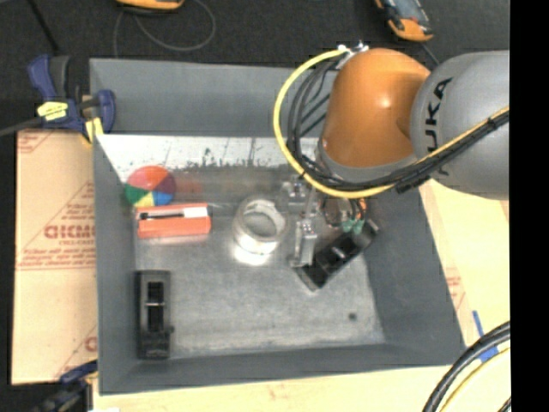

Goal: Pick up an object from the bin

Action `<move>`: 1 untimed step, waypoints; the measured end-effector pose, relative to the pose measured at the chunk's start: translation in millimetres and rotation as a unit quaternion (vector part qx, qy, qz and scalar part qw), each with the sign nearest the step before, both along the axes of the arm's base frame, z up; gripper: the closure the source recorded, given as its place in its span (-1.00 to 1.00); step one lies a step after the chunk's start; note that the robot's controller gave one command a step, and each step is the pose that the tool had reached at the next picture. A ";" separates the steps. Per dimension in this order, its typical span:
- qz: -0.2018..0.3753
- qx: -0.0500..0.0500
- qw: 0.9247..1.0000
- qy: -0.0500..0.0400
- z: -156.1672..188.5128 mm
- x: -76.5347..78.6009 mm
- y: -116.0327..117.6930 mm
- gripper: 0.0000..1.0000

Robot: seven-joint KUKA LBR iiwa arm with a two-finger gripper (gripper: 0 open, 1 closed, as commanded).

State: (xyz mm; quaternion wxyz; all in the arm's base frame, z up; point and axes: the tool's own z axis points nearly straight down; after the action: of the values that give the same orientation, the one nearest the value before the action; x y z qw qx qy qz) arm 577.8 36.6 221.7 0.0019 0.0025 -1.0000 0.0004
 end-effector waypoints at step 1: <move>0.000 0.000 1.000 -0.004 4.9 1.1 0.1 -1.00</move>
Offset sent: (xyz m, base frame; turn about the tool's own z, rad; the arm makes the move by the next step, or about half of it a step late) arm -0.0398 -0.0561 -0.0327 0.0462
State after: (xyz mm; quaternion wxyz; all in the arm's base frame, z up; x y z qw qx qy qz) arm 578.9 36.6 226.5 -0.0019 0.0021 -1.0000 0.0000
